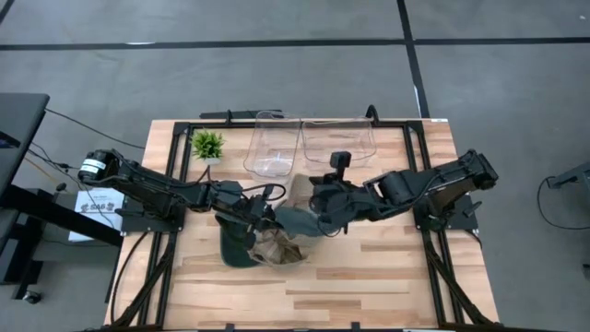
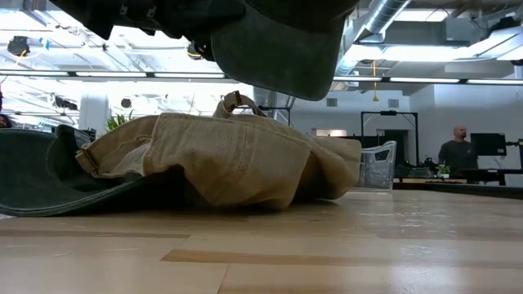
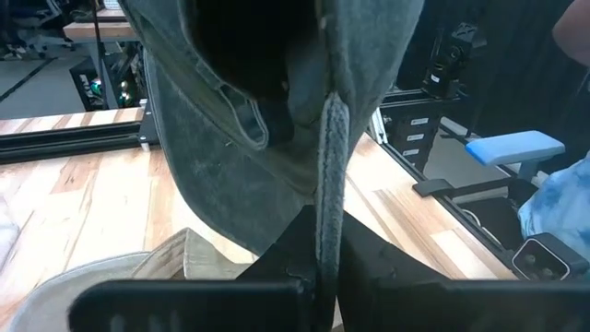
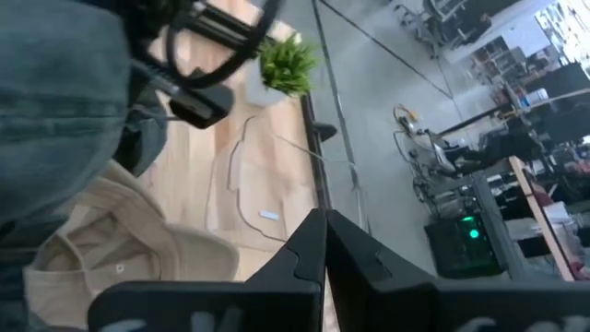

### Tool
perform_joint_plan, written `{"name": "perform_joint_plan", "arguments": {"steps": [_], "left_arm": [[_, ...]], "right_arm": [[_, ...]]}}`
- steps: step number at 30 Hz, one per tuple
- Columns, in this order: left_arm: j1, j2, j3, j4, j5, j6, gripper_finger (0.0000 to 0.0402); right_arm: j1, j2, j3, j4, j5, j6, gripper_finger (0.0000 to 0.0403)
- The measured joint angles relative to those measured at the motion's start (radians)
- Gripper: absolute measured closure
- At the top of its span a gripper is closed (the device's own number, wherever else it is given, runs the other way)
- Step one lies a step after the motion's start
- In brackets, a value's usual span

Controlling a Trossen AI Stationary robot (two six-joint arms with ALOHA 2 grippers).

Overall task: Pick & Place hat
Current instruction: Put the right black cap into the right transparent bin

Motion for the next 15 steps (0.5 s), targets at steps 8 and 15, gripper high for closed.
{"name": "perform_joint_plan", "arguments": {"steps": [8,15], "left_arm": [[0.0,0.0,0.0,-0.001,0.0,0.0,0.0383],[0.0,0.0,0.0,0.0,0.0,0.0,0.0382]], "right_arm": [[-0.063,0.025,-0.002,0.007,-0.189,0.028,0.04],[-0.088,0.031,0.0,0.022,-0.192,0.019,0.0397]]}}
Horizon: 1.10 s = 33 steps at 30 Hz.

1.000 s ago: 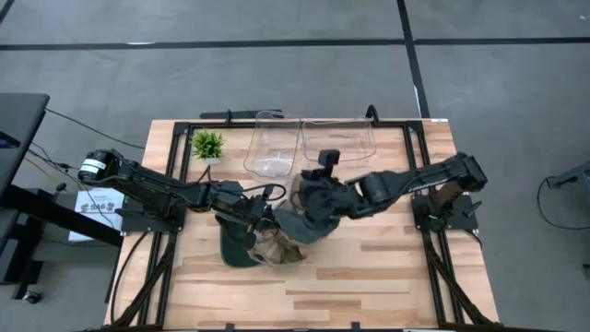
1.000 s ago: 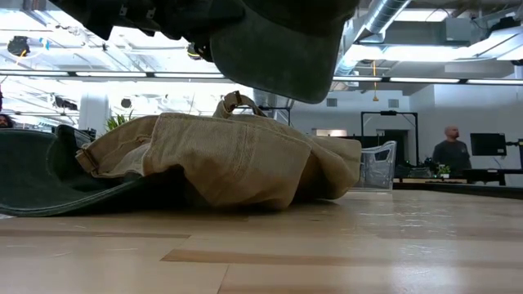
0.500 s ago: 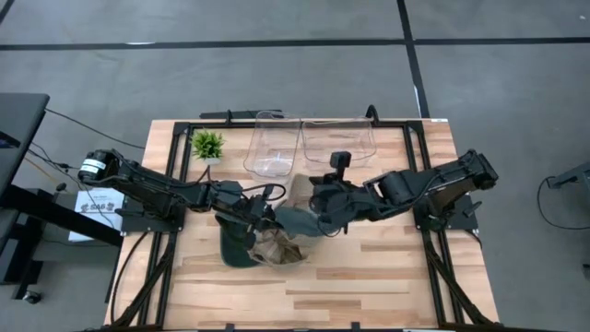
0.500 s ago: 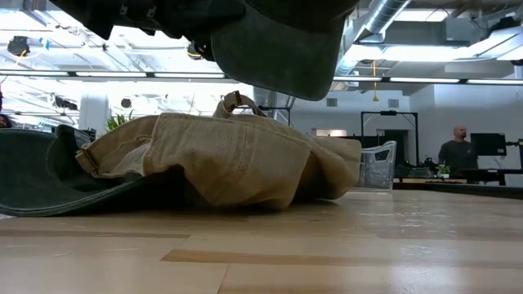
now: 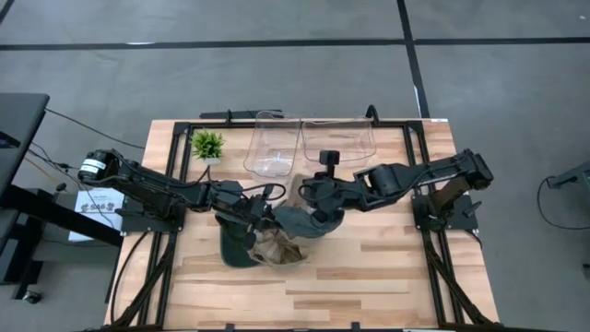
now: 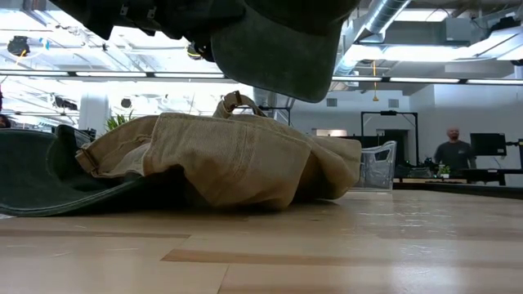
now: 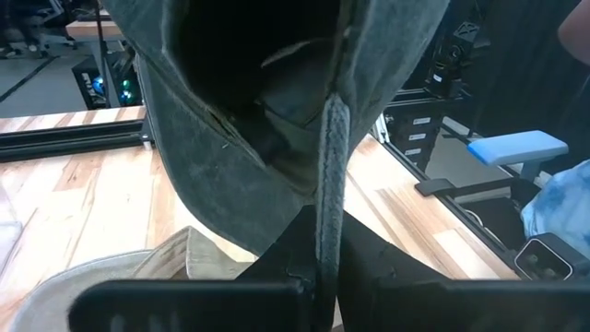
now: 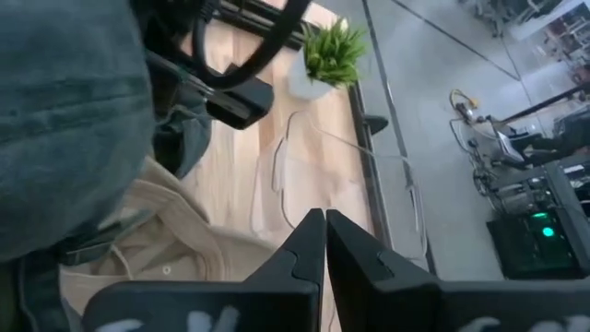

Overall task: Pick & Place hat
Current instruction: Put the right black cap into the right transparent bin

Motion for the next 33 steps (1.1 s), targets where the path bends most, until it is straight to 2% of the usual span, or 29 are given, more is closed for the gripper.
{"name": "perform_joint_plan", "arguments": {"steps": [11,17,25,30,33], "left_arm": [[0.0,0.0,0.0,0.0,0.0,0.0,0.0382],[0.0,0.0,0.0,0.0,0.0,0.0,0.0382],[0.0,0.0,0.0,0.0,0.001,0.0,0.0382],[0.0,0.0,0.0,0.0,0.001,0.0,0.0382],[0.0,0.0,0.0,0.0,0.001,0.0,0.0382]], "right_arm": [[-0.064,0.0,0.0,0.031,0.007,-0.033,0.0393],[-0.073,0.0,0.0,0.091,0.183,-0.096,0.0368],[-0.09,0.0,0.0,0.195,0.22,-0.149,0.0353],[-0.073,-0.01,0.015,0.21,0.373,-0.225,0.0355],[-0.049,-0.038,0.053,0.204,0.404,-0.236,0.0355]]}}
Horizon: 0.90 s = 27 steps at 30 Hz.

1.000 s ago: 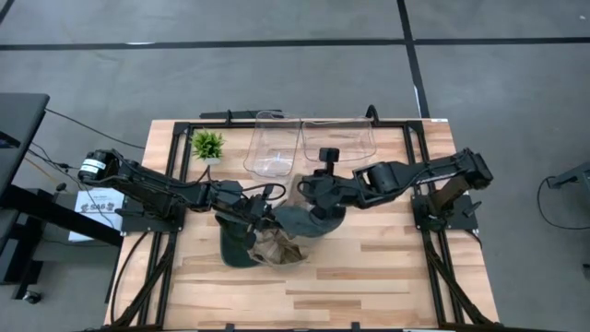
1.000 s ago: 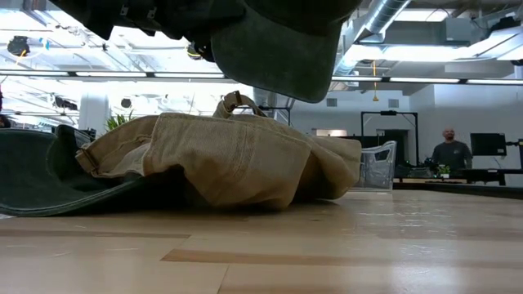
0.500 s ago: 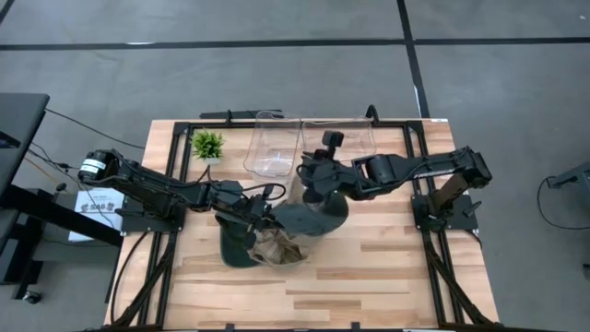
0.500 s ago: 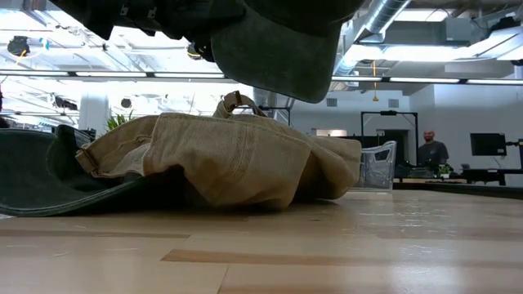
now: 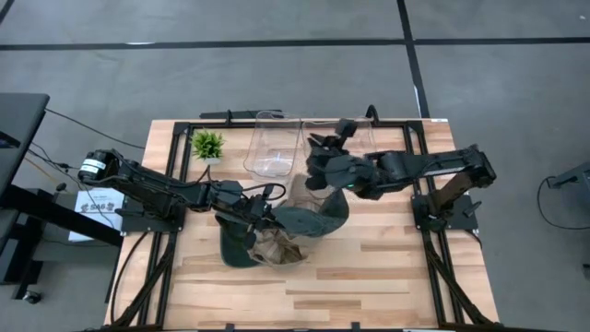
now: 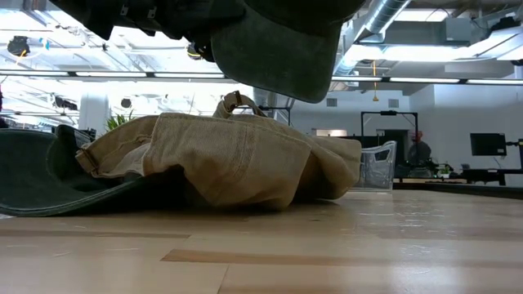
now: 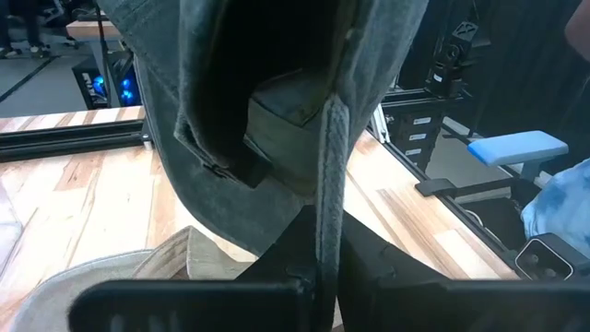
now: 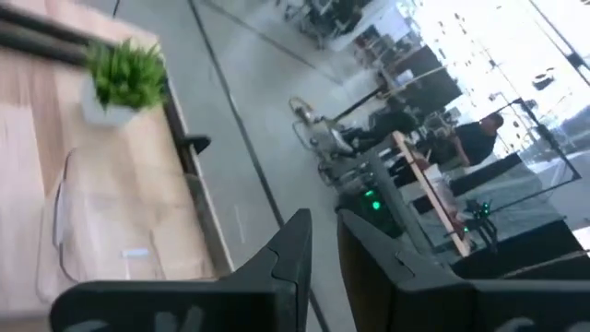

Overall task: Pick & Place hat
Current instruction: Put the right black cap into the right transparent bin

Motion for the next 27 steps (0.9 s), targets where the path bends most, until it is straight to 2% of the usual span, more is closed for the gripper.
{"name": "perform_joint_plan", "arguments": {"steps": [3,5,12,16,20,27], "left_arm": [[0.0,0.0,0.0,0.0,0.0,0.0,0.0382],[0.0,0.0,0.0,0.0,0.0,0.0,0.0382],[0.0,0.0,0.0,0.0,0.0,-0.003,0.0382],[0.0,0.0,0.0,0.0,0.0,-0.003,0.0382],[0.0,0.0,0.0,0.0,0.0,-0.003,0.0382],[0.0,0.0,0.0,0.001,0.0,-0.003,0.0382]], "right_arm": [[0.042,-0.055,0.018,-0.001,-0.008,0.011,0.0355],[0.074,-0.103,0.02,-0.026,-0.056,0.054,0.0355],[0.148,-0.239,0.02,-0.254,-0.414,0.315,0.0355],[0.183,-0.259,0.019,-0.328,-0.56,0.409,0.0356],[0.225,-0.235,0.019,-0.37,-0.619,0.43,0.0356],[0.269,-0.157,0.018,-0.451,-0.653,0.421,0.0356]]}}
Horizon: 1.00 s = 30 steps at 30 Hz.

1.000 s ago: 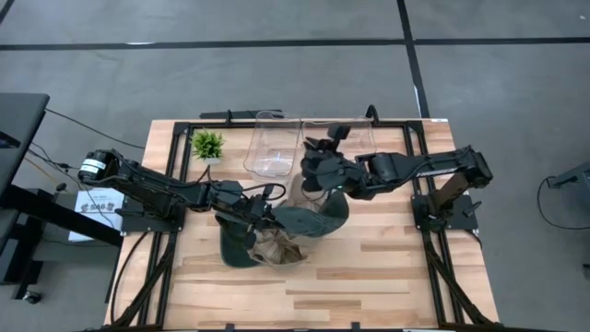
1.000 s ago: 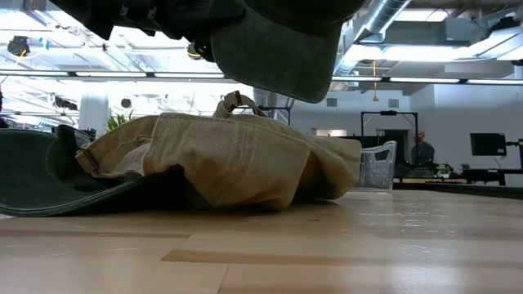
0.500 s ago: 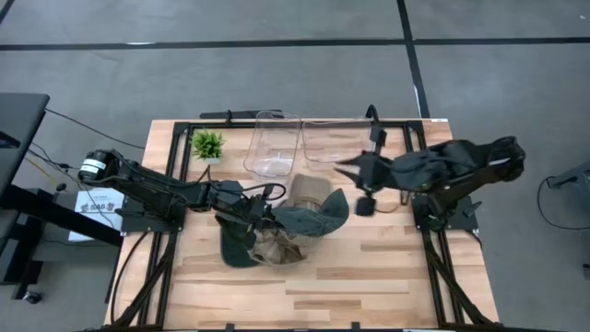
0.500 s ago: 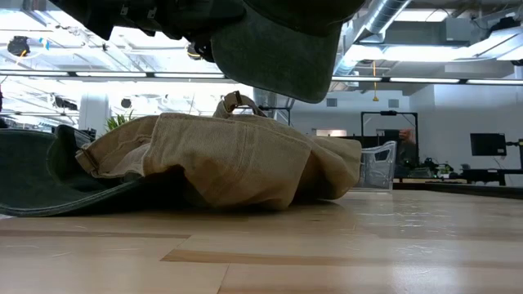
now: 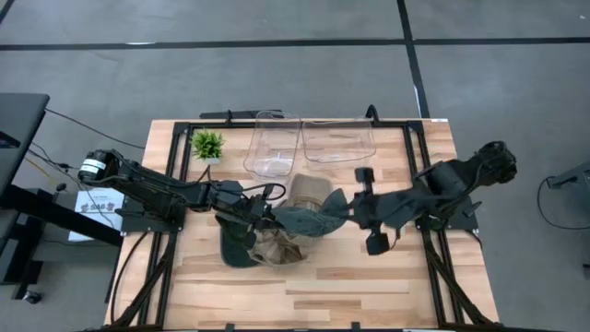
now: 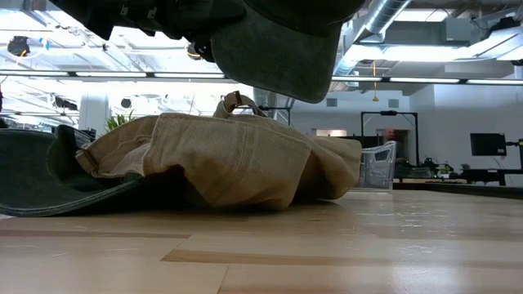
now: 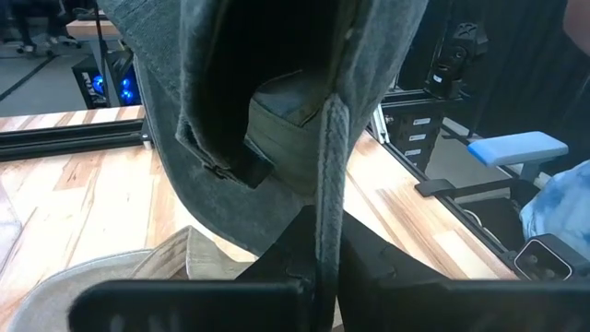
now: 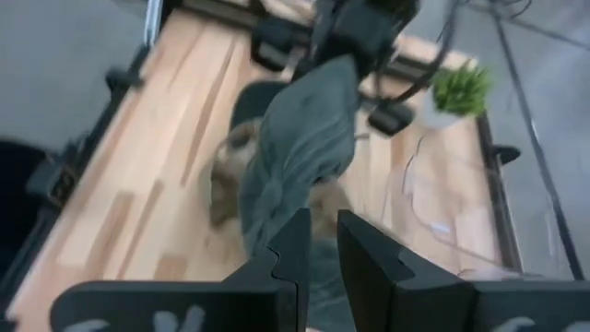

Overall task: Pick & Place hat
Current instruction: Put the right black cap into the right transparent bin

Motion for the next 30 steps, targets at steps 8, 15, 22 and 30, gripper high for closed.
{"name": "perform_joint_plan", "arguments": {"steps": [8,15,22,30], "left_arm": [[0.0,0.0,0.0,0.0,0.0,0.0,0.0382],[0.0,0.0,0.0,0.0,0.0,0.0,0.0382],[0.0,0.0,0.0,0.0,0.0,0.0,0.0382],[0.0,0.0,0.0,0.0,0.0,0.0,0.0382]], "right_arm": [[0.014,0.061,-0.001,-0.074,-0.002,-0.002,0.0345],[0.014,0.067,-0.001,-0.09,-0.023,-0.001,0.0303],[0.014,0.06,-0.001,-0.1,-0.026,0.032,0.0242],[-0.002,0.073,-0.001,-0.12,-0.036,0.086,0.0212]]}}
